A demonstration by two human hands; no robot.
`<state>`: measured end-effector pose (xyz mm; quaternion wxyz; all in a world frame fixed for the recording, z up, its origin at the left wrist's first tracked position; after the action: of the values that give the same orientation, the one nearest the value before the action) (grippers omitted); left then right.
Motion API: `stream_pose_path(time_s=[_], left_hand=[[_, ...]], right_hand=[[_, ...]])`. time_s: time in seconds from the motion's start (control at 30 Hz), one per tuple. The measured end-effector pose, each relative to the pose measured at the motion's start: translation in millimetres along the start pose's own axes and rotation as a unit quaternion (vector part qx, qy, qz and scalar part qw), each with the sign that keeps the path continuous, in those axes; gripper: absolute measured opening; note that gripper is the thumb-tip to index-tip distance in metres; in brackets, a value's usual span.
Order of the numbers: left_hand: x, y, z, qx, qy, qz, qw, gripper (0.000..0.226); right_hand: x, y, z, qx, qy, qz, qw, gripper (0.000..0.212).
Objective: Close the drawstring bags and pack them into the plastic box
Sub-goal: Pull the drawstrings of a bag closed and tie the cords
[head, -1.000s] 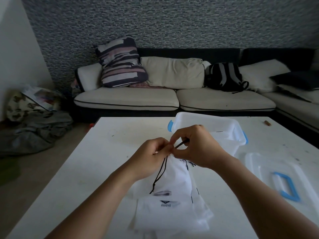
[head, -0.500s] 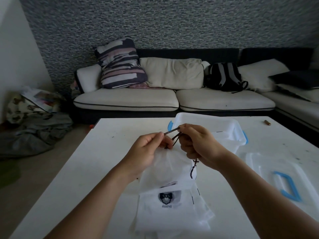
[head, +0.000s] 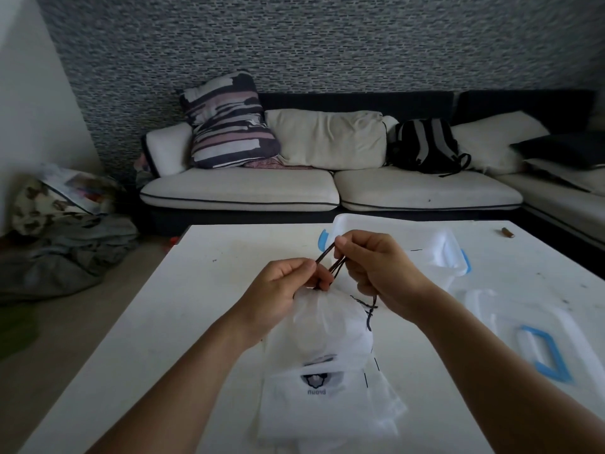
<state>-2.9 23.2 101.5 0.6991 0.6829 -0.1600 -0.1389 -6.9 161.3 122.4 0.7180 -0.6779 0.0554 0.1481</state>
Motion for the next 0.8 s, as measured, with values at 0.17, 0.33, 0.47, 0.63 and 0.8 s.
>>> stream_pose_path(time_s=[0.17, 0.33, 0.47, 0.63, 0.8], left_hand=[[-2.1, -3.8, 4.0, 0.085, 0.004, 0.038, 0.996, 0.025], [-3.4, -9.2, 27.2, 0.093, 0.117, 0.047, 0.988, 0.014], [-1.3, -5.7, 35.4, 0.035, 0.176, 0.009, 0.984, 0.011], [3.2, 10.1, 6.2, -0.107, 0.123, -0.051, 0.985, 0.021], [3.6, 7.7, -13.0, -0.09, 0.06, -0.03, 0.994, 0.03]], right_hand=[[-0.2, -1.3, 2.2, -0.029, 0.014, 0.001, 0.999, 0.025], [1.2, -18.4, 18.0, 0.288, -0.021, 0.037, 0.957, 0.02], [6.9, -32.6, 14.7, 0.407, -0.108, 0.025, 0.906, 0.024], [10.7, -55.9, -10.2, 0.323, -0.123, 0.09, 0.934, 0.015], [3.4, -61.2, -5.7, 0.374, -0.03, 0.182, 0.909, 0.014]])
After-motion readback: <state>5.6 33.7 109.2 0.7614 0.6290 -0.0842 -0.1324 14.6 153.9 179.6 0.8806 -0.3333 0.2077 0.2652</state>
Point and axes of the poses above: each hand's wrist, its own x-axis away from the middle knuckle, its own z-axis out of the back of the hand, y = z × x, the point moved 9 cm from there along -x, towards the middle knuckle, and after that the axes turned 9 degrees about z, right-handed, at the moved point
